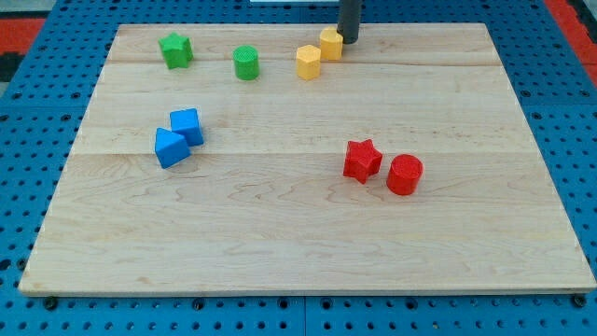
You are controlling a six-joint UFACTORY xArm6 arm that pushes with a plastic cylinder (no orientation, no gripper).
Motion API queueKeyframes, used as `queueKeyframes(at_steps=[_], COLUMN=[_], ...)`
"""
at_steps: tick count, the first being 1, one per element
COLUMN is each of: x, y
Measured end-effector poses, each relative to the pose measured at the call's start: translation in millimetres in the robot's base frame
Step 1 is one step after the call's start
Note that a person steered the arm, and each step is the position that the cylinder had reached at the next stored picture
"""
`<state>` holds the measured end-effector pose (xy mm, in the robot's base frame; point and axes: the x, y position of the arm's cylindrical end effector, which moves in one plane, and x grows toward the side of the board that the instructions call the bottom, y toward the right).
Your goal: Push the yellow heart to the top of yellow hexagon
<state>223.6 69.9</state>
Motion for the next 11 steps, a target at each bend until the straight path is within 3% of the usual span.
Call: queueKeyframes(at_steps=[6, 11], x=[8.5, 8.6], y=[13.1, -26.1])
